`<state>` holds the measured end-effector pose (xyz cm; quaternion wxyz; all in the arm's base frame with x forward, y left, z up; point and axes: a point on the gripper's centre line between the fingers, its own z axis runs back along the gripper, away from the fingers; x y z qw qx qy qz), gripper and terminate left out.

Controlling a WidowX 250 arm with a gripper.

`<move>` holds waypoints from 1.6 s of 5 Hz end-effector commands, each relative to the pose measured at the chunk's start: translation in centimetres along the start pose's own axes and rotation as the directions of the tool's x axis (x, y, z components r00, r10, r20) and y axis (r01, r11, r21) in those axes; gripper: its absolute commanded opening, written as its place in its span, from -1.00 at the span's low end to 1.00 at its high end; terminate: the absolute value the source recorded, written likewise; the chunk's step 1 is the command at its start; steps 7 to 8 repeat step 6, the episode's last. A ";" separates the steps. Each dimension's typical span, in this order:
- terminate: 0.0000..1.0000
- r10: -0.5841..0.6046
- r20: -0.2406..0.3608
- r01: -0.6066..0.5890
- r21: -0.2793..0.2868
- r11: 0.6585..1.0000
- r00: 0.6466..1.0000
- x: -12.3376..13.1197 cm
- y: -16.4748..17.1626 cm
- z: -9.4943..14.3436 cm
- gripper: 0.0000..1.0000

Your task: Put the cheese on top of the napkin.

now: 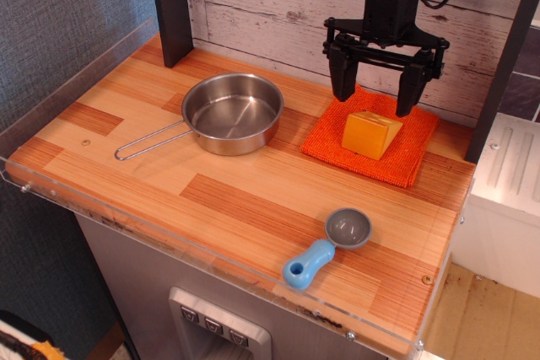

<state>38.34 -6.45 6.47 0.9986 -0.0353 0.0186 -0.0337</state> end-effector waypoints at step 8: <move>1.00 0.001 0.145 -0.002 0.007 1.000 0.989 -7.9 5.6 5.9 1.00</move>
